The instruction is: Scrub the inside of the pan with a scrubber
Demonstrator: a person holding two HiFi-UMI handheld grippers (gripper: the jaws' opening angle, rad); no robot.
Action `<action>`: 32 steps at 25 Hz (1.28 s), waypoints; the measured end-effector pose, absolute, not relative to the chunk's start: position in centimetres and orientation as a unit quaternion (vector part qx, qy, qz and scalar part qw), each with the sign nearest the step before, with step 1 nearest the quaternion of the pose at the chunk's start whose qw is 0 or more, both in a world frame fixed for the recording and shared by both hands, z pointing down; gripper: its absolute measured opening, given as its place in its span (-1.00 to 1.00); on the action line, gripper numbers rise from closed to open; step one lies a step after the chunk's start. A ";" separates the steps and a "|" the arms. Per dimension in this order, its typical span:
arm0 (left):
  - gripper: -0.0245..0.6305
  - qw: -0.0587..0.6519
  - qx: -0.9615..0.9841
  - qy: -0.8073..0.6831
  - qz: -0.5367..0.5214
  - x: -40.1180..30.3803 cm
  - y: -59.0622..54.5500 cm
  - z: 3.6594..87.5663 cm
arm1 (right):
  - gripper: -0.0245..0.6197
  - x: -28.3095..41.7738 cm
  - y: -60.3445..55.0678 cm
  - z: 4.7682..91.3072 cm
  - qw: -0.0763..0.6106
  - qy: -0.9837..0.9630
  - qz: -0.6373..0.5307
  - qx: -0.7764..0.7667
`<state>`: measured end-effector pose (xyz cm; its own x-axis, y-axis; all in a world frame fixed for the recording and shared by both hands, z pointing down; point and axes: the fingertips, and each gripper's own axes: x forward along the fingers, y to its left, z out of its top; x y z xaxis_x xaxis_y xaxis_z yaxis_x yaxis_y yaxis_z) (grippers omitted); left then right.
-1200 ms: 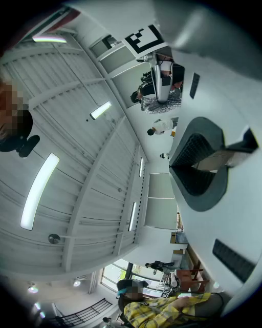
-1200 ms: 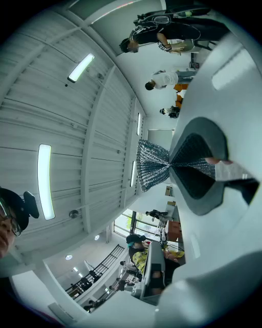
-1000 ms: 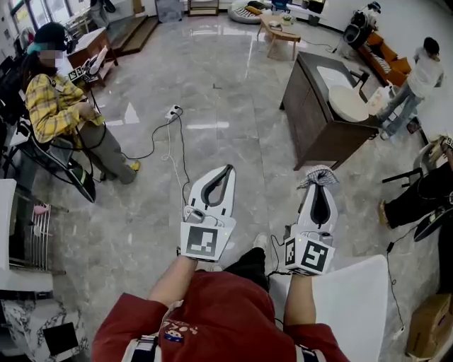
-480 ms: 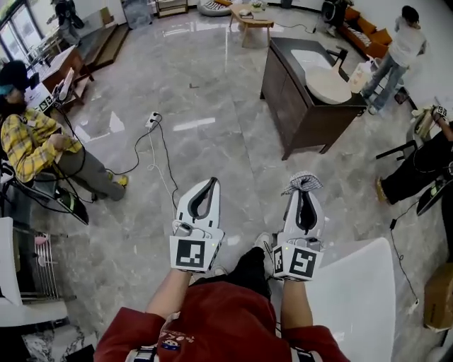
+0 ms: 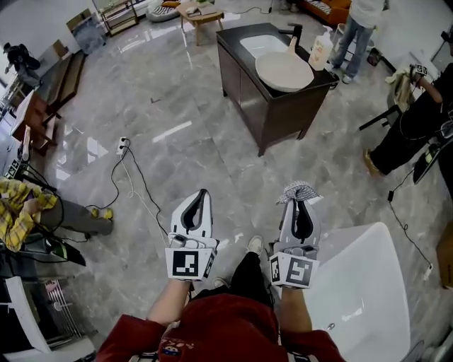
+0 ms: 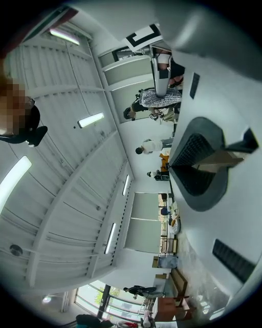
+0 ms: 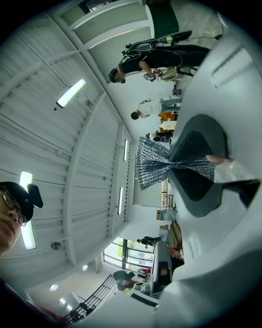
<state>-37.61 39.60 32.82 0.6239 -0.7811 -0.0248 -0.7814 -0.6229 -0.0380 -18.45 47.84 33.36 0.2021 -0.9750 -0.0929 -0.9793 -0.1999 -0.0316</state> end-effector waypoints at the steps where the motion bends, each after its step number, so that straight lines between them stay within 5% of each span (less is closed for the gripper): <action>1: -0.91 0.022 -0.903 0.428 0.003 -36.4 38.8 32.8 | -0.73 -17.3 47.4 33.4 0.042 0.626 0.024 -0.778; 17: -0.91 0.058 -0.927 0.371 0.016 -16.2 30.3 28.7 | -0.70 3.2 43.9 30.5 0.076 0.550 0.047 -0.831; 32: -0.91 0.057 -0.930 0.362 0.030 -9.7 21.7 29.8 | -0.70 8.5 35.1 31.3 0.060 0.555 0.052 -0.828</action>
<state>-9.73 21.73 29.76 0.7357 -0.6703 -0.0967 -0.6771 -0.7311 -0.0836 8.52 35.08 31.26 0.3797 -0.9126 -0.1515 -0.9249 -0.3779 -0.0417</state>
